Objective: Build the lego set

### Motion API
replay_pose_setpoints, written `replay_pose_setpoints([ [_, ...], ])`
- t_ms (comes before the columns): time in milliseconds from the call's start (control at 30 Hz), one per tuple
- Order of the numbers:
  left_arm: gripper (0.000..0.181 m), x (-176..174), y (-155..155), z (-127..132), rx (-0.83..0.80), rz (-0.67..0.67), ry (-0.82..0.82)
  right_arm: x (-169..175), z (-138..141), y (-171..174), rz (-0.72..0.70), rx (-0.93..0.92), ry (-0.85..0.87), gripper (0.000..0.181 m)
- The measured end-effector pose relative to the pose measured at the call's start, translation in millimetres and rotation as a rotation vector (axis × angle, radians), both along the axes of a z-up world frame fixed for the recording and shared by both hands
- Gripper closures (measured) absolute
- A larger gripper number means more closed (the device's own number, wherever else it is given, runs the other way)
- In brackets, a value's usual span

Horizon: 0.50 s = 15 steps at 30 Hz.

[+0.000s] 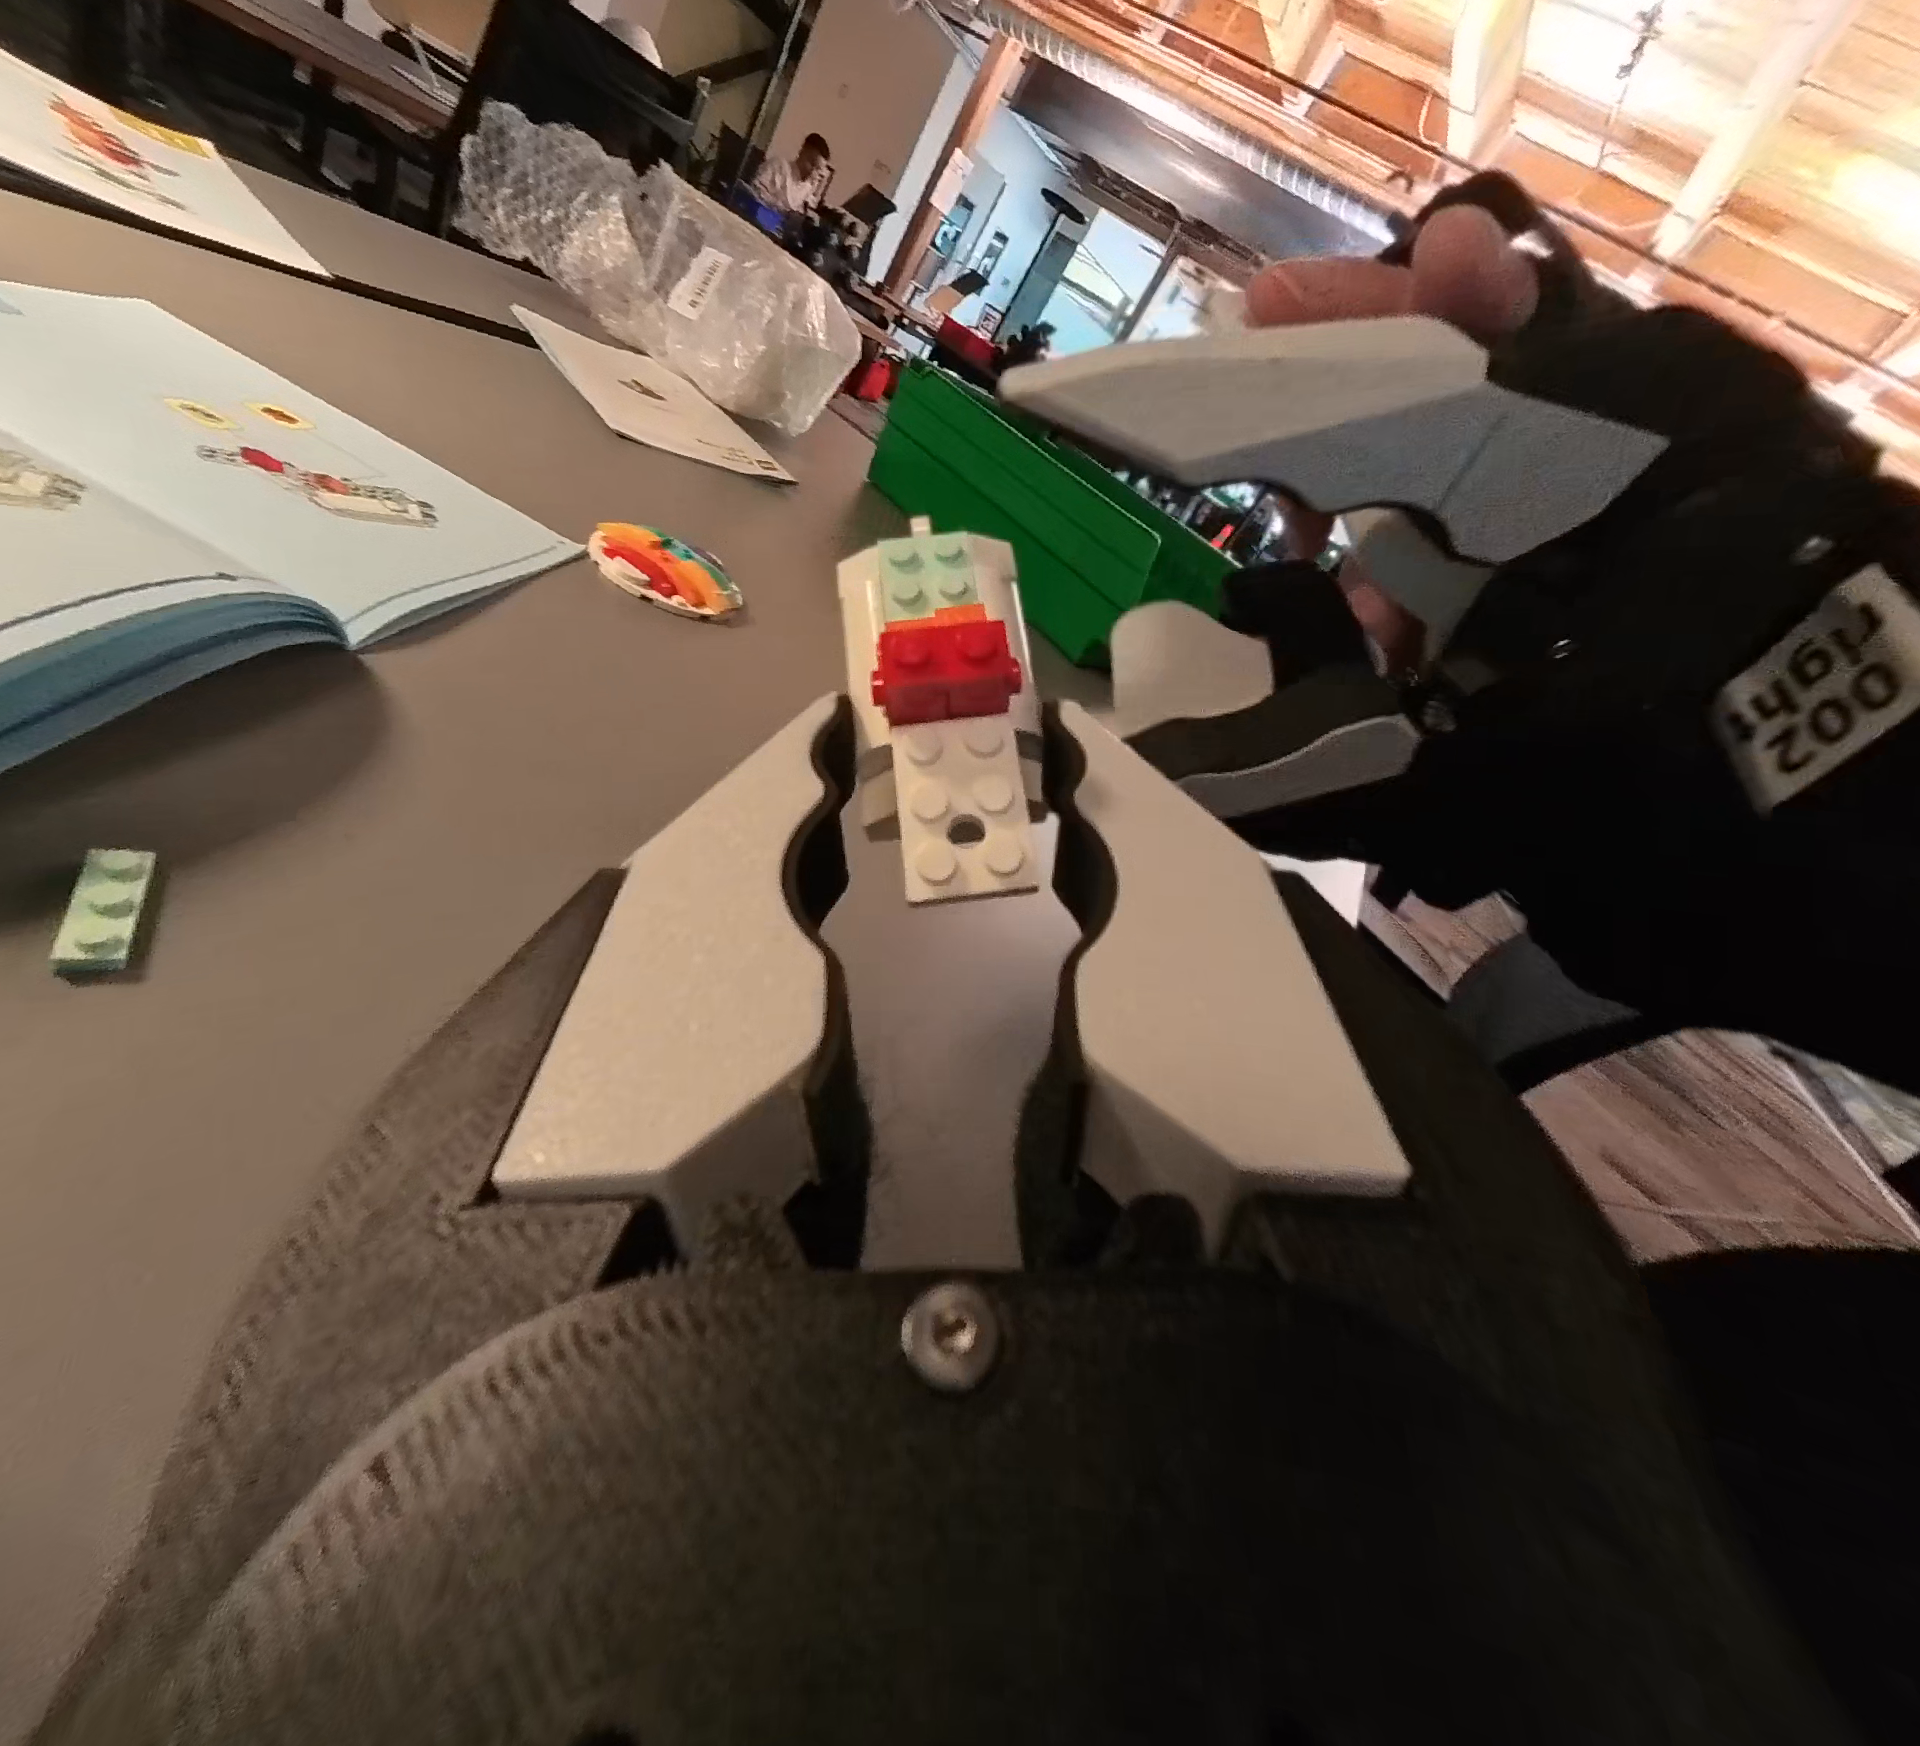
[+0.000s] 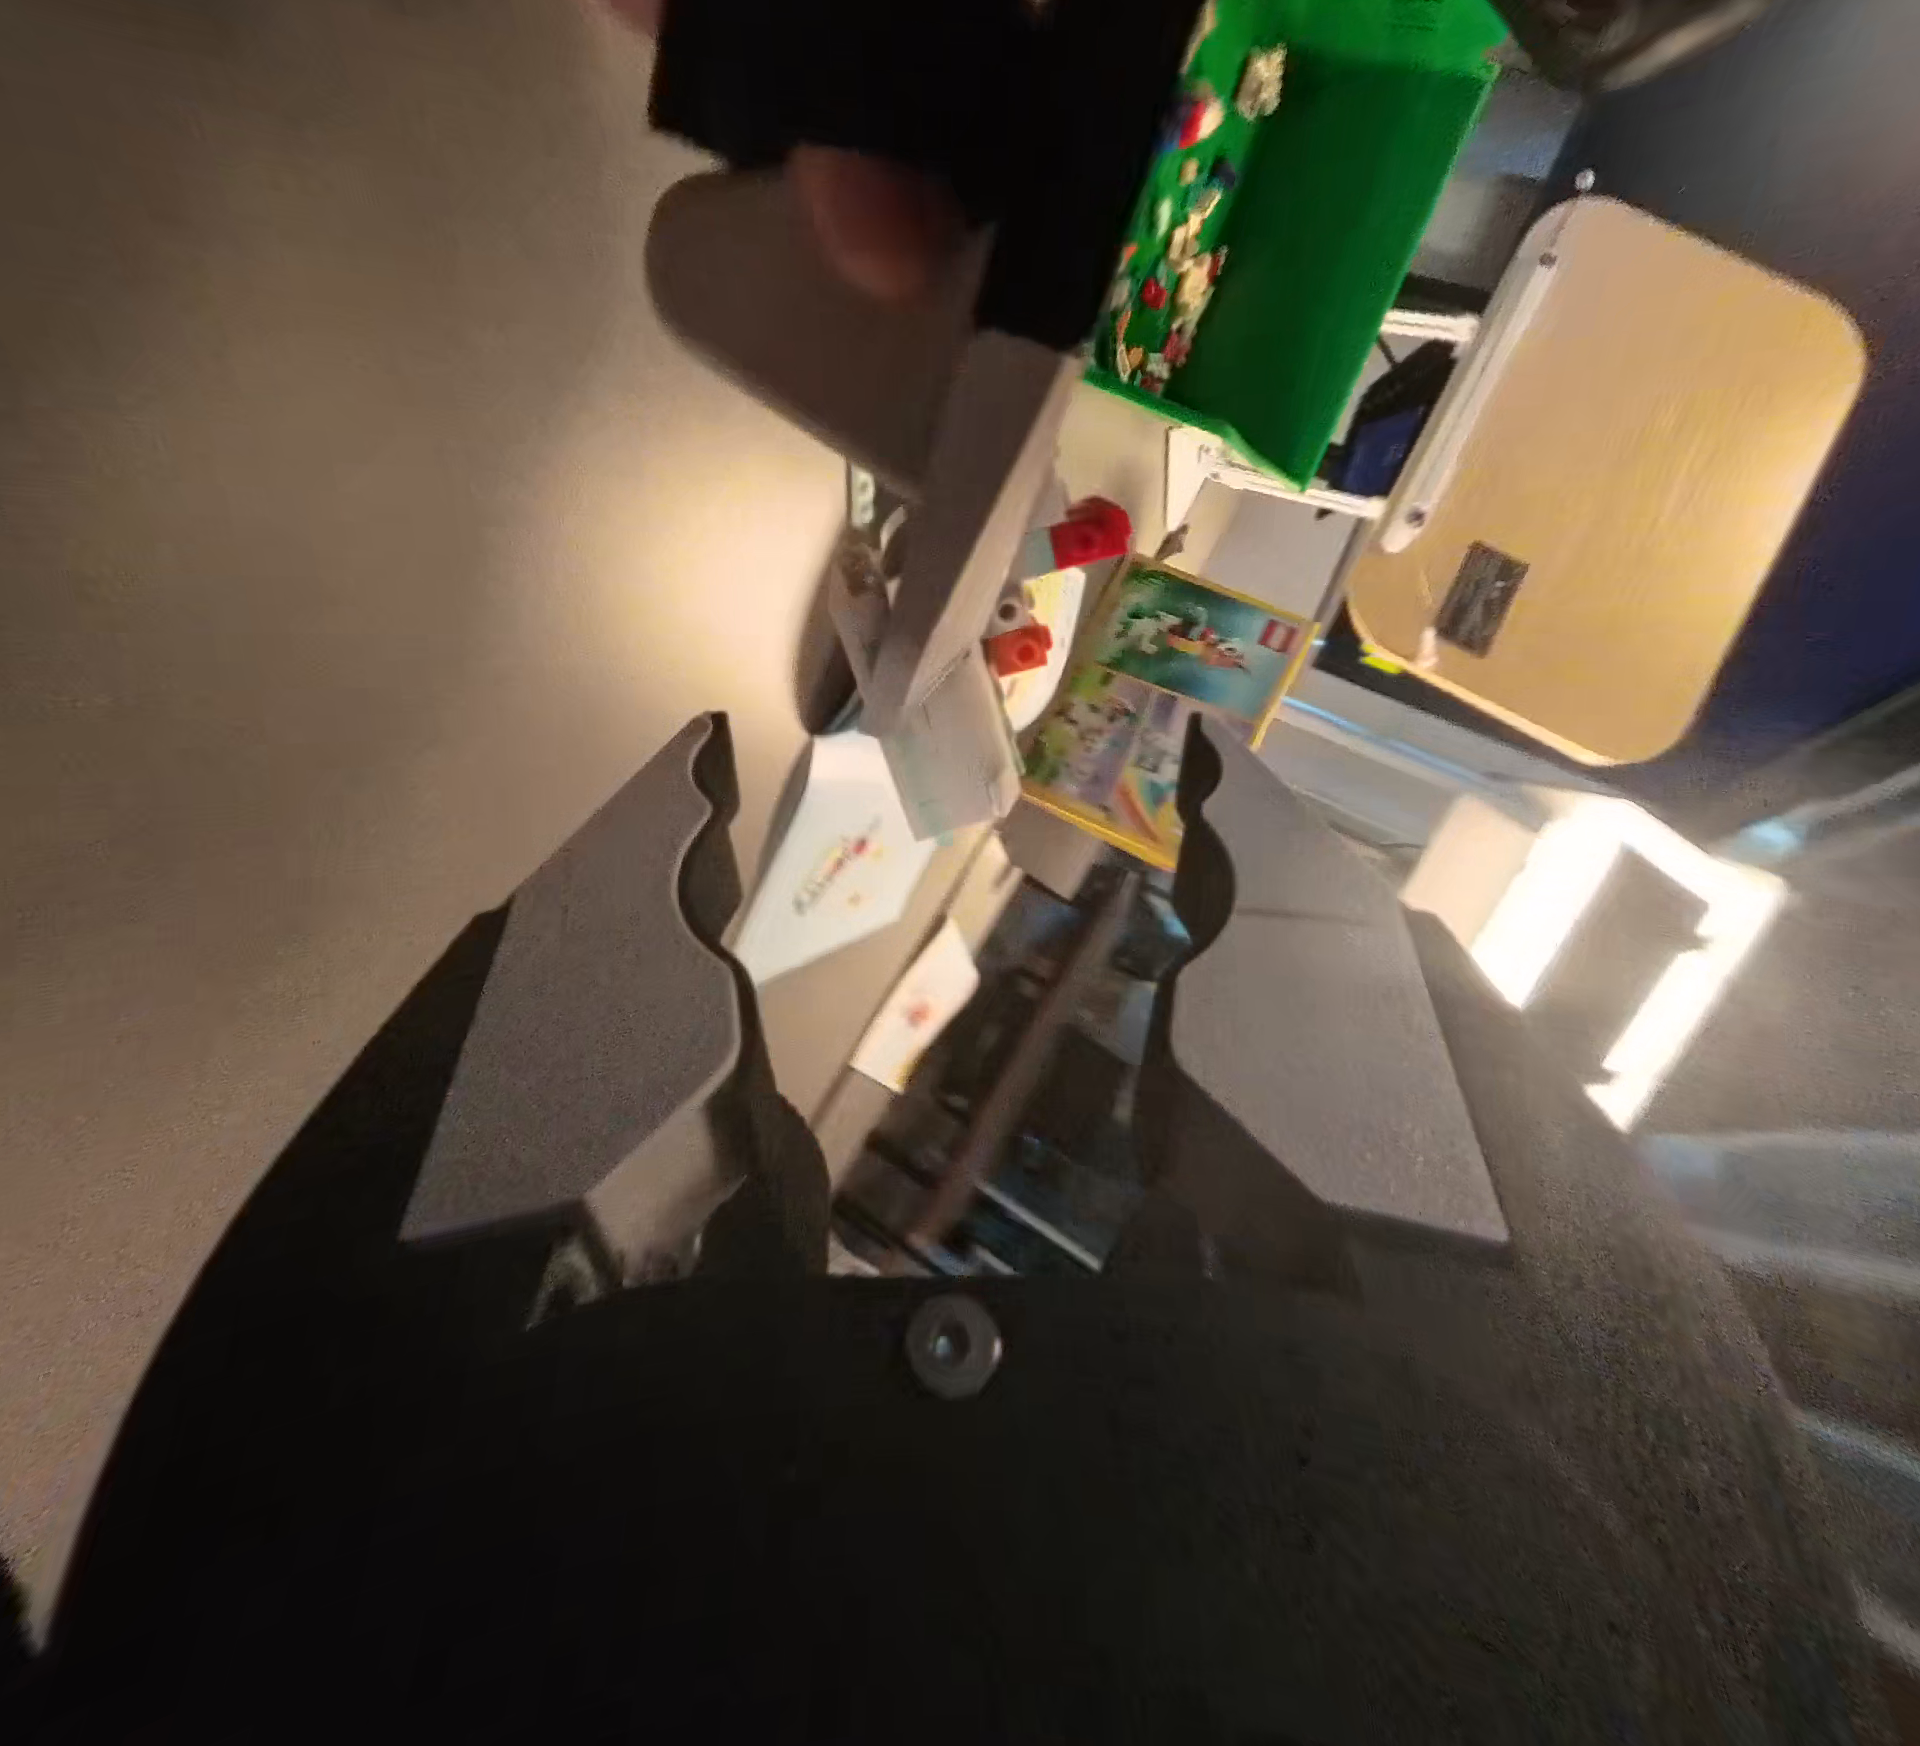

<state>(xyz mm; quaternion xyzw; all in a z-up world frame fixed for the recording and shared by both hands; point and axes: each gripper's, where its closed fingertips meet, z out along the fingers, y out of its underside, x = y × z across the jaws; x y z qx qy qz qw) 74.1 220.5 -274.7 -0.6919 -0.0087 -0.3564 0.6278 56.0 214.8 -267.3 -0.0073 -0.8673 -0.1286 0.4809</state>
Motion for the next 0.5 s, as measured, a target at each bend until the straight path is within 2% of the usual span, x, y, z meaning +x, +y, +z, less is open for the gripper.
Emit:
replay_pose_setpoints([
  [200, 0.146, 6, -1, -2, -0.019, -0.053, -0.017, -4, -10, 8, 0.027, 0.176, -0.063, 0.110],
  [500, 0.146, 10, -1, -4, -0.037, -0.085, -0.025, -7, -17, 10, 0.031, 0.217, -0.086, 0.129],
])
